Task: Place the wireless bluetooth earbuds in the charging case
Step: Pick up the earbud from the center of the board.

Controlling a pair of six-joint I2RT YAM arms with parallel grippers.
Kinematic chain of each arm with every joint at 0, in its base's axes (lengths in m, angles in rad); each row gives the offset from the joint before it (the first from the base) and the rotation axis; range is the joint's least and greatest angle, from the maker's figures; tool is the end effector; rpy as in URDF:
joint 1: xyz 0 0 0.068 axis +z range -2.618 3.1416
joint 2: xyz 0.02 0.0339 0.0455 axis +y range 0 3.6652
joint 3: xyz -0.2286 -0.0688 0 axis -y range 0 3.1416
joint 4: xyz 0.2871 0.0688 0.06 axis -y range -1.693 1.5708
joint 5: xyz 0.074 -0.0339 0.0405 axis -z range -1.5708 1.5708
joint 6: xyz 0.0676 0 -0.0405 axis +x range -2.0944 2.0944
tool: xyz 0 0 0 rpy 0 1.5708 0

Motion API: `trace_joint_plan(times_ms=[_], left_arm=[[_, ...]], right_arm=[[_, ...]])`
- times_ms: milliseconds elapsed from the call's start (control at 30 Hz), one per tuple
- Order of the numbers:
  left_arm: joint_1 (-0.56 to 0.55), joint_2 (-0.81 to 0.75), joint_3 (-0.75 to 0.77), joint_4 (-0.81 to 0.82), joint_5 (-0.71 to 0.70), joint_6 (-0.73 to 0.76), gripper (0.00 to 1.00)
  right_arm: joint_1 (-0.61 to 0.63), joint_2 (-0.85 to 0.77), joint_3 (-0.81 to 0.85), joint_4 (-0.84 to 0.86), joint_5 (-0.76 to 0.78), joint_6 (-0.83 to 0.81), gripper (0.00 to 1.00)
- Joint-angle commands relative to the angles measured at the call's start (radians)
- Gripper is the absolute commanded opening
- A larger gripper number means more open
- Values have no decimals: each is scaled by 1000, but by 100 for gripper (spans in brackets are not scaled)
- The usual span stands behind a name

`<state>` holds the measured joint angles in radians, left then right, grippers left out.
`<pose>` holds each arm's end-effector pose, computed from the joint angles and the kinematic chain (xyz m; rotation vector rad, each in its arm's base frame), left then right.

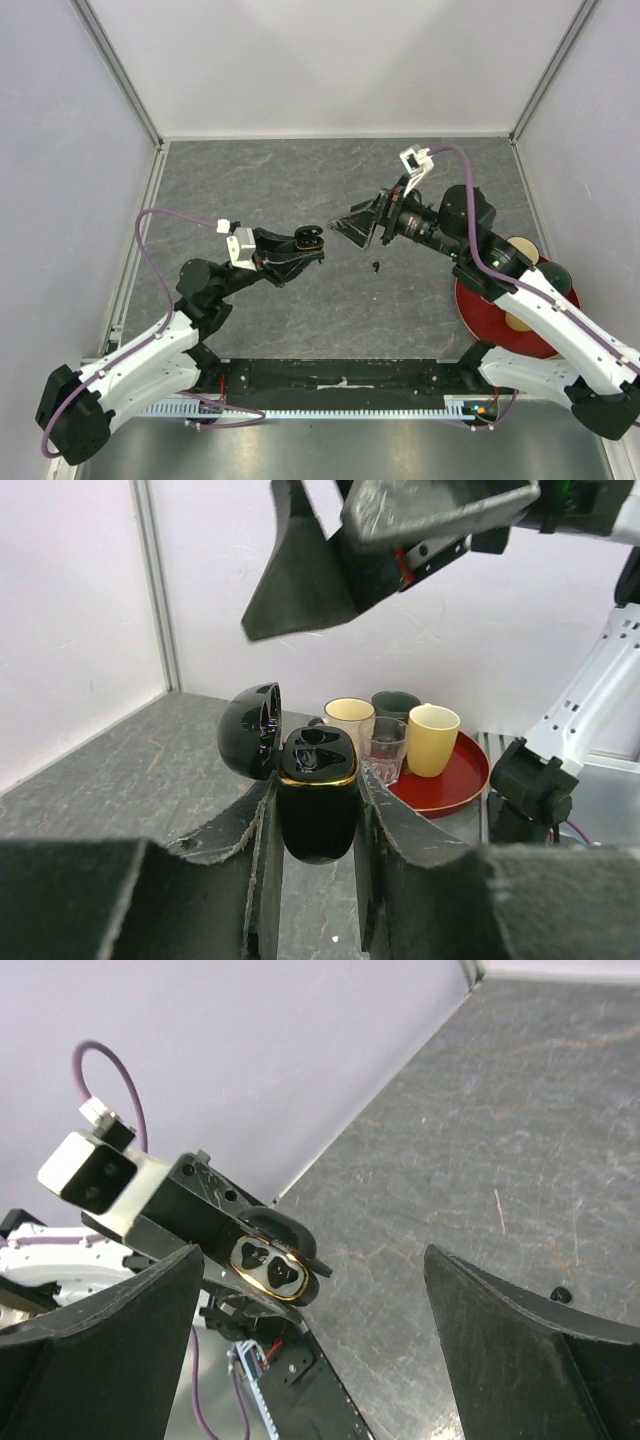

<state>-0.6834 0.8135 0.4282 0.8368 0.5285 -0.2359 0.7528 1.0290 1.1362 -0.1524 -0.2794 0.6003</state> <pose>0.1884 -0.1973 0.2851 0.7422 1.0149 -1.0973 0.2208 0.2324 0.3935 -0.3686 1.7308 1.2419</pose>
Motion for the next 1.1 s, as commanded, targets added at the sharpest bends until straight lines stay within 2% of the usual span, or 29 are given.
trace_joint_plan(times_ms=[0,133,267,367,500,700,900,1067], left_arm=[[-5,-37,-8,-14,-67,64,2],[-5,-72,-2,-40,-62,72,2],[-5,-111,14,-84,-45,75,2],[-5,-138,17,-111,-38,73,2],[-5,-171,11,-142,-35,75,2],[-5,-203,0,-168,-48,76,2],[-5,-228,-5,-188,-61,96,2],[-5,-243,-12,-197,-64,107,2]], right_arm=[[-13,-49,23,30,159,-16,98],[-94,6,36,-255,469,35,97],[-150,115,2,-375,513,36,94],[-153,187,-65,-380,517,43,79],[-153,288,-125,-355,499,29,72],[-153,426,-112,-342,510,42,66],[-150,477,-127,-300,559,85,56],[-142,508,-139,-280,552,95,56]])
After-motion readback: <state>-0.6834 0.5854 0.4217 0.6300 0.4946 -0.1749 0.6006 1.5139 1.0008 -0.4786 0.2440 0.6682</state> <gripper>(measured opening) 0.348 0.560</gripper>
